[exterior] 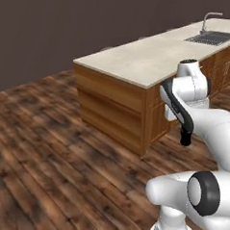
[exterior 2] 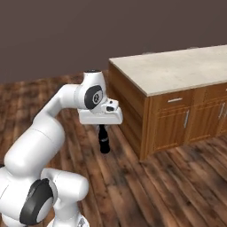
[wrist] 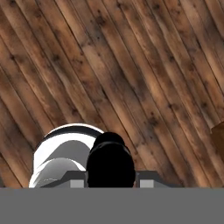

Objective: Move the drinks to the dining counter.

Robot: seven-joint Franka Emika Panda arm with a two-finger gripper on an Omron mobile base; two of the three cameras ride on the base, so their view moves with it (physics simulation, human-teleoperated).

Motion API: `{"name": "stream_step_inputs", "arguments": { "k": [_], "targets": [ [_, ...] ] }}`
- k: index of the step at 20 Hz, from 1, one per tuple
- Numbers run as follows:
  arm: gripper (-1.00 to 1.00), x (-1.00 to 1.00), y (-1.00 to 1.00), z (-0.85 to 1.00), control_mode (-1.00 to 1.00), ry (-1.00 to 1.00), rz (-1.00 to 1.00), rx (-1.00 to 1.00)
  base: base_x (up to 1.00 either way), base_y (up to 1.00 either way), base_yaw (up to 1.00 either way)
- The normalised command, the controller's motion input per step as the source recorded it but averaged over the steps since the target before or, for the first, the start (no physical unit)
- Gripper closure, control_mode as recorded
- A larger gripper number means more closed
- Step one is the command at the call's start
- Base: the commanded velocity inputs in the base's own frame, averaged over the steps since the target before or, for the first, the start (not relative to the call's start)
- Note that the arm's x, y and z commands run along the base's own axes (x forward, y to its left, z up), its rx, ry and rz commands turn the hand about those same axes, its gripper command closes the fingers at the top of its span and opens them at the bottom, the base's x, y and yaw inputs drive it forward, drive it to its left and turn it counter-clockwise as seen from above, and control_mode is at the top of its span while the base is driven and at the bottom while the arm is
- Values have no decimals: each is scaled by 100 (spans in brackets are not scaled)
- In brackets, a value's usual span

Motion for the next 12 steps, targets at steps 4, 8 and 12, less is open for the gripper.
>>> {"name": "stream_step_inputs", "arguments": {
  "k": [4,8,12],
  "targets": [
    [100,0,0,0,100,0,0,0,100,71,0],
    [100,0,0,0,100,0,0,0,100,68,0],
    [100,0,0,0,100,0,0,0,100,59,0]
  ]
}}
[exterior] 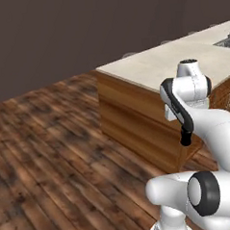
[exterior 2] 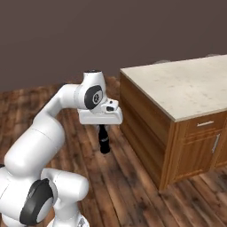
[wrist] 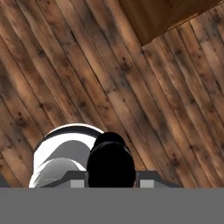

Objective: Move the drinks to the dining counter.

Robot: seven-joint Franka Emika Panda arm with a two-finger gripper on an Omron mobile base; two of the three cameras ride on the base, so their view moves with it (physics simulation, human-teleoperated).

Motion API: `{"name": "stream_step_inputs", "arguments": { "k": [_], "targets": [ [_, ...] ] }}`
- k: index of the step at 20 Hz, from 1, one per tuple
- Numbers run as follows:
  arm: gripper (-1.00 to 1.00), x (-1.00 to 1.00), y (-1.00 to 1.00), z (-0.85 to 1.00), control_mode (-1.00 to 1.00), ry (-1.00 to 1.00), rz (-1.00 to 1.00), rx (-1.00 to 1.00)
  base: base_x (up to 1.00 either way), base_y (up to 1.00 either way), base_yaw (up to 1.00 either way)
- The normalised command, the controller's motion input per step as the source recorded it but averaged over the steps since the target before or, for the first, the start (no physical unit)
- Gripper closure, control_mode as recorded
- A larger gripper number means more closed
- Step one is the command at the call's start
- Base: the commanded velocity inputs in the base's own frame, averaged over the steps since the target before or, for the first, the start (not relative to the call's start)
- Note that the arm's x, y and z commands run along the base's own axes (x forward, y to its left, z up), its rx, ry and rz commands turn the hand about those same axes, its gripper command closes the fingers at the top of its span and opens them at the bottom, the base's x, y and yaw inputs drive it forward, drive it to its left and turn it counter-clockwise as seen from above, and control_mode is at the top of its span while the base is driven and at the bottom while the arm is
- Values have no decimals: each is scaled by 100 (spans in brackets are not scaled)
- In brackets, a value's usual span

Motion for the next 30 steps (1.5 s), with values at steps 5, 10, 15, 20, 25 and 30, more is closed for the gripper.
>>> {"name": "stream_step_inputs", "arguments": {
  "k": [5,10,15,20,25,30],
  "targets": [
    [100,0,0,0,100,0,0,0,100,58,-5],
    [100,0,0,0,100,0,0,0,100,57,-4],
    [100,0,0,0,100,0,0,0,100,53,-5],
    [100,0,0,0,100,0,0,0,100,54,-4],
    [100,0,0,0,100,0,0,0,100,53,-8],
    [100,0,0,0,100,0,0,0,100,52,-28]
  ]
}}
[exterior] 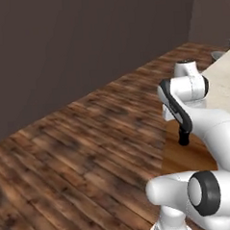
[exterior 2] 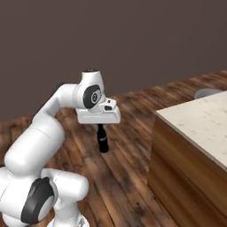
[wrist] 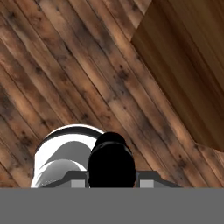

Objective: Move the drinks to the dining counter.

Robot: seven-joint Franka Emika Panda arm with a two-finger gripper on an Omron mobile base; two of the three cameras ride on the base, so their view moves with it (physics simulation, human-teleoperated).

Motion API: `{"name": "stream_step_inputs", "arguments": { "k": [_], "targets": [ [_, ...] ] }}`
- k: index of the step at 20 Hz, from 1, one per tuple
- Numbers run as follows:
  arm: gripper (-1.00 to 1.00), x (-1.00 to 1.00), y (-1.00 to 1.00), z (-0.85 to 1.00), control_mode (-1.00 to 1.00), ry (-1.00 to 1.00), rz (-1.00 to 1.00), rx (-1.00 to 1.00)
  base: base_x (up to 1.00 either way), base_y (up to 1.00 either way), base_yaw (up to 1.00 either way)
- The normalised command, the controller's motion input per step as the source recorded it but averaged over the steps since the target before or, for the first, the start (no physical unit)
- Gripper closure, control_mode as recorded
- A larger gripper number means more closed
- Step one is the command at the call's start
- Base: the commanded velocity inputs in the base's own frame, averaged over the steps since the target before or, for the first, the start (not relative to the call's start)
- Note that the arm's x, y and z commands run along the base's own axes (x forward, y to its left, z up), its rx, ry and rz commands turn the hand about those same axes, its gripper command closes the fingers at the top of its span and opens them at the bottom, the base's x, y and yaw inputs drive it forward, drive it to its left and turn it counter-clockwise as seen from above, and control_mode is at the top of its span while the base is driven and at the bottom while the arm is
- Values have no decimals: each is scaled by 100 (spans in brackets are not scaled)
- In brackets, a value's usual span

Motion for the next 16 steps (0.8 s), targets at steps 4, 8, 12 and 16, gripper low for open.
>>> {"name": "stream_step_inputs", "arguments": {
  "k": [4,8,12,16],
  "targets": [
    [100,0,0,0,100,0,0,0,100,54,-50],
    [100,0,0,0,100,0,0,0,93,49,-62],
    [100,0,0,0,100,0,0,0,79,41,-67],
    [100,0,0,0,100,0,0,0,80,31,-65]
  ]
}}
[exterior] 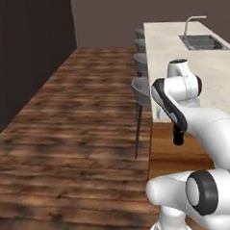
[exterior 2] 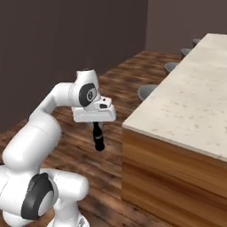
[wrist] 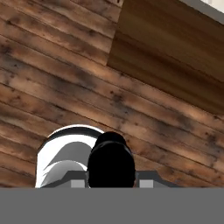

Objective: Move the drinks to the dining counter.

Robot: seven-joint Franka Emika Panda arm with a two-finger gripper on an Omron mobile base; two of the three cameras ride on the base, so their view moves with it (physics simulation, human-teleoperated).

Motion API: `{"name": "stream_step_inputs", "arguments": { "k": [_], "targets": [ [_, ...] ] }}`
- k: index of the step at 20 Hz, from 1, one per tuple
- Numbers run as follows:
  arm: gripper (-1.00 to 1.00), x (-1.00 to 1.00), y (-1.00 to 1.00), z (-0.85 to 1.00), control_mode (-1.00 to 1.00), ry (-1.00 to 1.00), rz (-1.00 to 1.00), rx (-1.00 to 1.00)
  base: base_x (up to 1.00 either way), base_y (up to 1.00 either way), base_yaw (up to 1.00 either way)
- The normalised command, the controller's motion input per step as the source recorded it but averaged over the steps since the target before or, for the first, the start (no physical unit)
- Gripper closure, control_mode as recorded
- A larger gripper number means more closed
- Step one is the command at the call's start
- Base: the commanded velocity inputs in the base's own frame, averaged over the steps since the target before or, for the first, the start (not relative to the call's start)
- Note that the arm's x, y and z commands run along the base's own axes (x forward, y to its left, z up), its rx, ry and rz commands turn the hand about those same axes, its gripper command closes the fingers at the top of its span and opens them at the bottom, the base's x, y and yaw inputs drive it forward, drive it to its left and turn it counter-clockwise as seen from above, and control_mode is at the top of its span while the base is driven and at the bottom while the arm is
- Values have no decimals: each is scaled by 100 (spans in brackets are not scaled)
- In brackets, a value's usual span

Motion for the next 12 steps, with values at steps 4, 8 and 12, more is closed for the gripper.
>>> {"name": "stream_step_inputs", "arguments": {
  "k": [4,8,12],
  "targets": [
    [100,0,0,0,100,0,0,0,86,19,-61],
    [100,0,0,0,100,0,0,0,100,17,-51],
    [100,0,0,0,100,0,0,0,99,30,-33]
  ]
}}
